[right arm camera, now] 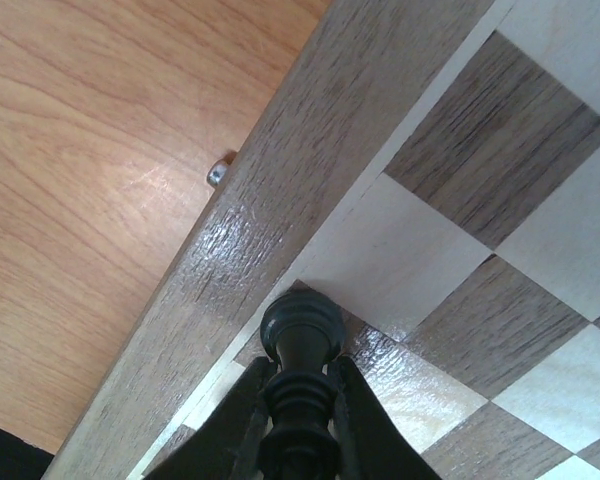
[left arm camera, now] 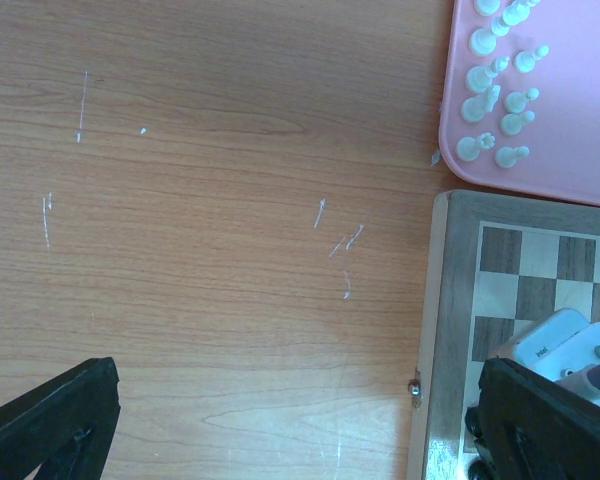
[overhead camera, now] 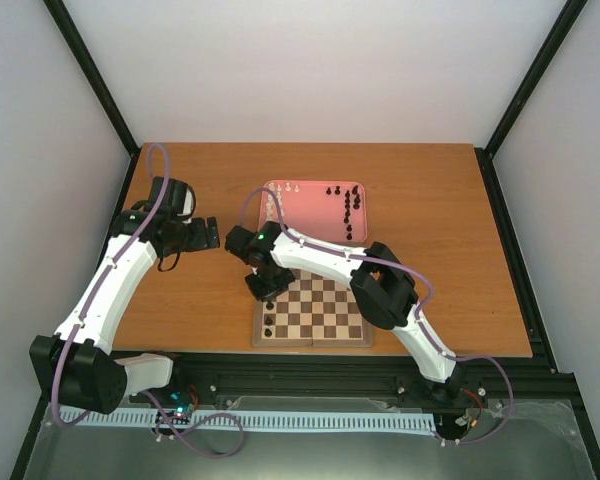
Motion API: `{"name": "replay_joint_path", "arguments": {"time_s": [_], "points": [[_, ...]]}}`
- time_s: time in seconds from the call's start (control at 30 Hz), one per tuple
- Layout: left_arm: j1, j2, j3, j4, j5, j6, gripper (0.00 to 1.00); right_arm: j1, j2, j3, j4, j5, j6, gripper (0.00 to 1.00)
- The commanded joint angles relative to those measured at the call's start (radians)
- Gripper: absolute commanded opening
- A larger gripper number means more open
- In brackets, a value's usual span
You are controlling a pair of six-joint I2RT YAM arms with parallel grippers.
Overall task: Set up the chess pieces on the board
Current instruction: Place the chess piece on the chessboard.
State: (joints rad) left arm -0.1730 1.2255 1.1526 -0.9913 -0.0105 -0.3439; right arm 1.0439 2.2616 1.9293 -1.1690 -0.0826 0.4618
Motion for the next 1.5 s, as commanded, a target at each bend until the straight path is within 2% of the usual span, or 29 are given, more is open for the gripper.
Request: {"name": "replay_joint_path", "arguments": {"time_s": [0.0, 0.37, 0.53, 0.6, 0.8, 0.93, 1.37, 1.47], "points": [[0.003, -0.018, -0.002, 0.014, 0.009, 0.002, 1.00, 0.019, 0.002, 0.006, -0.015, 0.005, 0.009, 0.11], [0.003, -0.034, -0.017, 0.015, 0.008, 0.002, 1.00, 0.021, -0.001, -0.020, -0.010, 0.004, 0.024, 0.12], [0.002, -0.032, -0.015, 0.017, 0.010, 0.002, 1.00, 0.021, 0.000, -0.011, -0.011, 0.008, 0.023, 0.18], [0.003, -0.030, -0.011, 0.016, 0.010, 0.003, 1.00, 0.021, 0.001, -0.007, -0.014, 0.012, 0.024, 0.23], [0.003, -0.029, -0.009, 0.017, 0.013, 0.003, 1.00, 0.021, -0.001, 0.017, -0.022, 0.032, 0.023, 0.26], [0.003, -0.027, -0.004, 0.016, 0.012, 0.003, 1.00, 0.021, 0.004, 0.042, -0.032, 0.047, 0.016, 0.35], [0.002, 0.000, 0.025, 0.006, -0.012, 0.010, 1.00, -0.021, -0.004, 0.133, -0.041, 0.083, -0.024, 0.40], [0.003, 0.016, 0.031, 0.002, -0.016, 0.008, 1.00, -0.043, -0.021, 0.131, -0.020, 0.063, -0.050, 0.45]]}}
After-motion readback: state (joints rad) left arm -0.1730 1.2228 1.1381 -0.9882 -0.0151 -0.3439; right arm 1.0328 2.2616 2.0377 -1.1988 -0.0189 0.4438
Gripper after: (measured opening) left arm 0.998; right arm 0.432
